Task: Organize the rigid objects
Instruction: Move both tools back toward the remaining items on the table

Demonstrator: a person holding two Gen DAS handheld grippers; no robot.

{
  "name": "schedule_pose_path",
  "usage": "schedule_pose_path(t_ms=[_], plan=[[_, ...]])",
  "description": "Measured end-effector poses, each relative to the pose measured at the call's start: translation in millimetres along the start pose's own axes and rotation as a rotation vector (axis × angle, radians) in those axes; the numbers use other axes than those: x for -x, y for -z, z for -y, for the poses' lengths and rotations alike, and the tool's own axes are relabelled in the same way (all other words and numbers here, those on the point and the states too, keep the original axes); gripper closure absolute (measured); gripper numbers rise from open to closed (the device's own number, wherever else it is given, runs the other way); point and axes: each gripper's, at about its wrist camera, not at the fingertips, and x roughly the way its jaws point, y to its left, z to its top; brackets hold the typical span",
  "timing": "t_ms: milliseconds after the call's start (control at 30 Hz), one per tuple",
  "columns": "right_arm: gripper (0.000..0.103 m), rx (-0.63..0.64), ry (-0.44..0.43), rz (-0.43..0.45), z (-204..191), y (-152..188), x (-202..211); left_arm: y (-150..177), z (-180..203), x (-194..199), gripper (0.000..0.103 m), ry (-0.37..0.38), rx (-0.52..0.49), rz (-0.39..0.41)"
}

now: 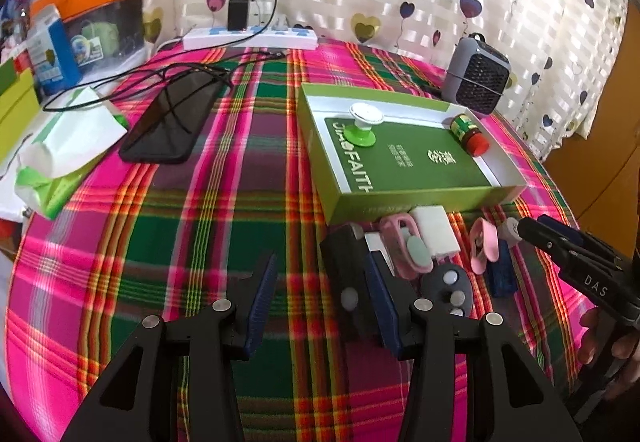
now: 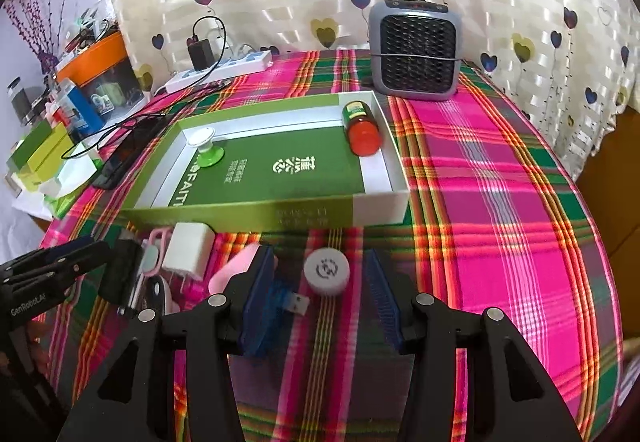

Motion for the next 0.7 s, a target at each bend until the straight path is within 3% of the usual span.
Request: schedule_pose_path(t_ms=[700], plan=[[0.054, -0.03, -0.022, -0.03, 1.9, 21.0, 0.1, 10.7, 2.1, -2.9, 0.057, 0.046, 0.007, -0.021]])
